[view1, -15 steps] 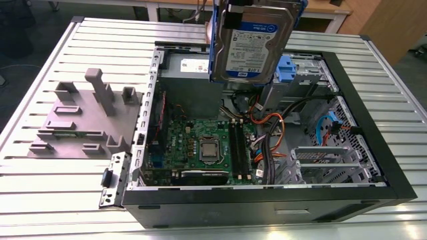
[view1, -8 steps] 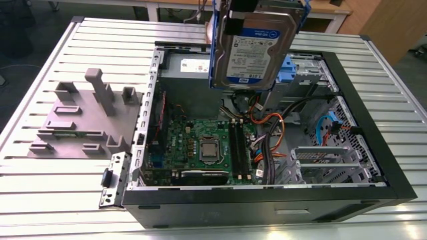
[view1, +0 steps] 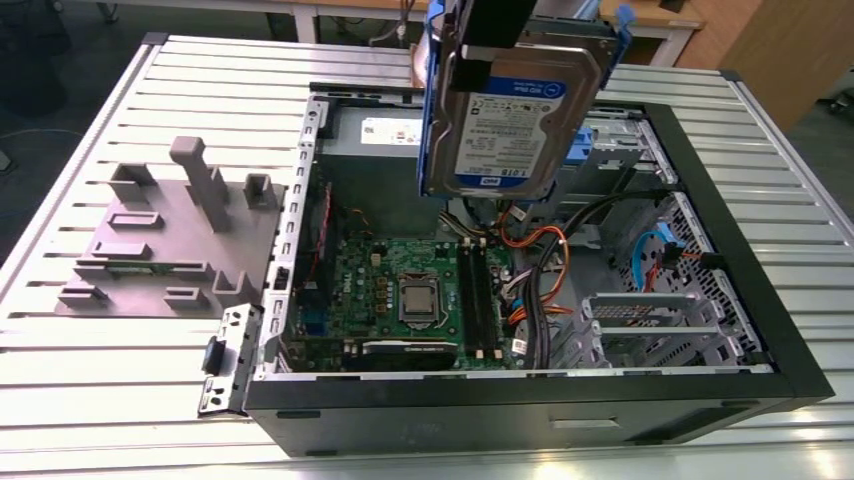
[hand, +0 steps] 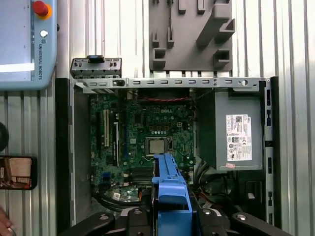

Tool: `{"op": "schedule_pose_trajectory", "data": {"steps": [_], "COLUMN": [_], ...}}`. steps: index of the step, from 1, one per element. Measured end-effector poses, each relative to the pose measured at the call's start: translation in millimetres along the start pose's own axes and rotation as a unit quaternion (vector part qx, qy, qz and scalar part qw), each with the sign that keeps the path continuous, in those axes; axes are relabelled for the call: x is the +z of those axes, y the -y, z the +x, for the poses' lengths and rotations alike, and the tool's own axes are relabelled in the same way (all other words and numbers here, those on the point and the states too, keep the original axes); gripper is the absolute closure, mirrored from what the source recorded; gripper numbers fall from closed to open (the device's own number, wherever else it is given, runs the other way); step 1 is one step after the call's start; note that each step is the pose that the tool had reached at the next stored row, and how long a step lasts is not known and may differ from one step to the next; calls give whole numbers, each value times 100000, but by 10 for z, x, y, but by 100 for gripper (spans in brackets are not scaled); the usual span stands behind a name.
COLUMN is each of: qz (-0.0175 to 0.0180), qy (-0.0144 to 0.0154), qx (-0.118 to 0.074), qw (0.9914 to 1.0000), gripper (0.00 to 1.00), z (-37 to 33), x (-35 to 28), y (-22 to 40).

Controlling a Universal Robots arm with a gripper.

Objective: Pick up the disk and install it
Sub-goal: 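Insert the disk into the insertion slot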

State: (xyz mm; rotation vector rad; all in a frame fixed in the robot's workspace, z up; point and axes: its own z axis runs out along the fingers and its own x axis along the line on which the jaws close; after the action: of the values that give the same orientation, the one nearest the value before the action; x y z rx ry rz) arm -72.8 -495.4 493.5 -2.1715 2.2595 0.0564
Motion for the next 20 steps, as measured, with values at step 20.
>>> {"op": "schedule_pose_trajectory", "data": {"steps": [20], "qz": [3], "qy": [-75], "qx": [-8], "qw": [100000], "gripper": [63], "z": [73], "x": [10], "y": [4]}}
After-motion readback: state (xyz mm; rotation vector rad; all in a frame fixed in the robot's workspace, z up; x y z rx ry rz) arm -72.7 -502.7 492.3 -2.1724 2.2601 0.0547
